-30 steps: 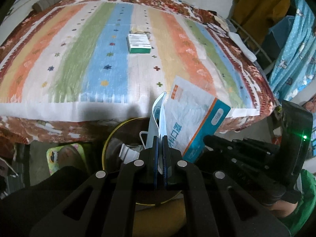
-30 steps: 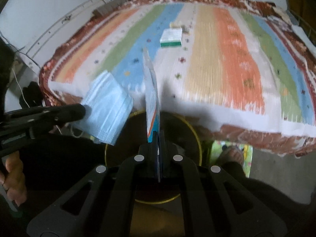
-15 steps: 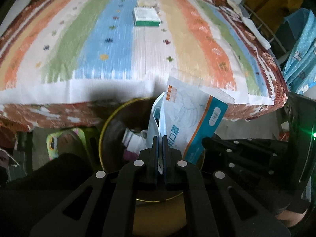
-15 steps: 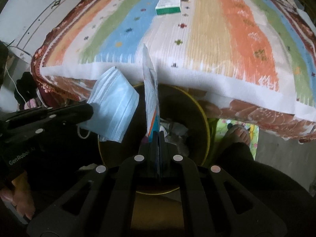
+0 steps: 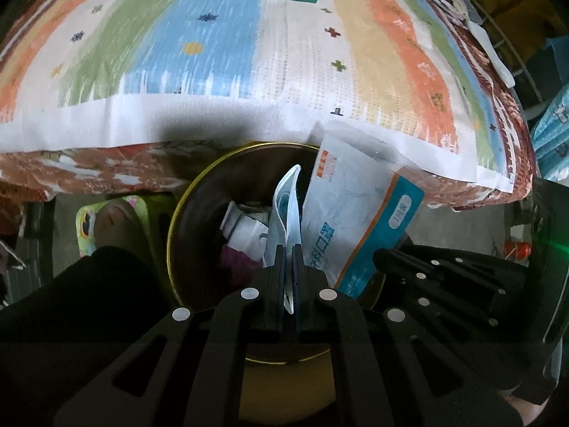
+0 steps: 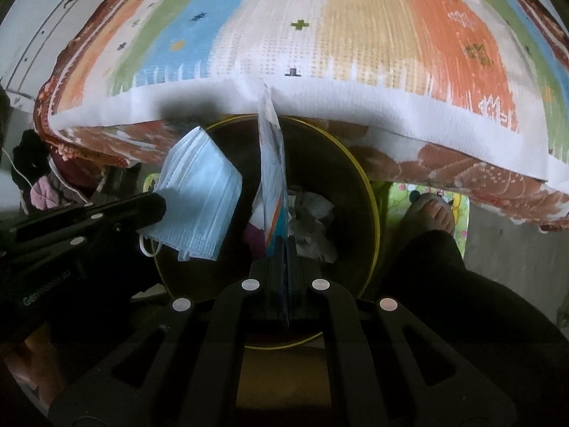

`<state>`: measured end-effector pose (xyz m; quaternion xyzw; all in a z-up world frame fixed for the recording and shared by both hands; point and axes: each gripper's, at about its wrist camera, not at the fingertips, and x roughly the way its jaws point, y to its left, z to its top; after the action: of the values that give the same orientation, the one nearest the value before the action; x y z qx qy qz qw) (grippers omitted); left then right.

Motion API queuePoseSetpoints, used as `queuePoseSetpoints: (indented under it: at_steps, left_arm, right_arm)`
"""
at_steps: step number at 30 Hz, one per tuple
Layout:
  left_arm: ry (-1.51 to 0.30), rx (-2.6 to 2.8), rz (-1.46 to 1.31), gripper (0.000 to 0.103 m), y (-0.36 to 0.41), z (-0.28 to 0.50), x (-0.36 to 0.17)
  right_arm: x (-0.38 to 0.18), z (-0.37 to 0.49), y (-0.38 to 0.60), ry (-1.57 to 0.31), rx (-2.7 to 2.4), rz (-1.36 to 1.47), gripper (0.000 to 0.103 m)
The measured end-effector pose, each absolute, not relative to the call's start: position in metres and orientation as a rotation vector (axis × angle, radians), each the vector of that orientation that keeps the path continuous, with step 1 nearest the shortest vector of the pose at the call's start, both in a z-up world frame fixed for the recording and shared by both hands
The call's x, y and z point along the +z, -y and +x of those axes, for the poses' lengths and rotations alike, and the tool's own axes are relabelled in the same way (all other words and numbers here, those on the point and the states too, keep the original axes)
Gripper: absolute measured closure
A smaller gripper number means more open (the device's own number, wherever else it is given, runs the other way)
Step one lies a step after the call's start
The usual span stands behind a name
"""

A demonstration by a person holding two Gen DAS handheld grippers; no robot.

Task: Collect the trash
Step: 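Open both tools to drop the mask and mask package into the bin, then move both open tools from the bin to the green-and-white box on the sheet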

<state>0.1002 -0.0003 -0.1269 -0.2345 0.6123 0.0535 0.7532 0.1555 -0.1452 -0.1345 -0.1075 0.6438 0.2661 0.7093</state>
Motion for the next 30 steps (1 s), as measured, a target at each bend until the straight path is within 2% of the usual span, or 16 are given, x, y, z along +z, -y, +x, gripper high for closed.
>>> queuePoseSetpoints:
  at_steps: [2, 3, 5, 16, 19, 24, 30]
  left_arm:
    - [-1.335, 0.121, -0.533, 0.098, -0.003, 0.100, -0.127]
    - [-1.324, 0.122, -0.542, 0.092, -0.005, 0.100, -0.125]
    - [-1.303, 0.131, -0.557, 0.087, -0.009, 0.100, -0.121]
    - [-1.268, 0.140, -0.556, 0.085, -0.010, 0.098, -0.112]
    - [-1.248, 0.142, -0.557, 0.081, -0.011, 0.096, -0.106]
    - [-1.168, 0.119, -0.594, 0.065, -0.021, 0.091, -0.083]
    - [-1.087, 0.115, -0.611, 0.059, -0.034, 0.093, -0.057]
  right_arm:
    - [-0.137, 0.156, 0.145, -1.440, 0.589, -0.236, 0.098]
    - [-0.137, 0.156, 0.145, -1.441, 0.589, -0.236, 0.096]
    - [-0.138, 0.157, 0.145, -1.443, 0.586, -0.234, 0.086]
    - [-0.131, 0.156, 0.146, -1.408, 0.582, -0.233, 0.075]
    - [-0.124, 0.154, 0.146, -1.371, 0.578, -0.248, 0.072]
    - [-0.103, 0.151, 0.148, -1.281, 0.582, -0.252, 0.066]
    - [-0.076, 0.145, 0.146, -1.161, 0.616, -0.253, 0.056]
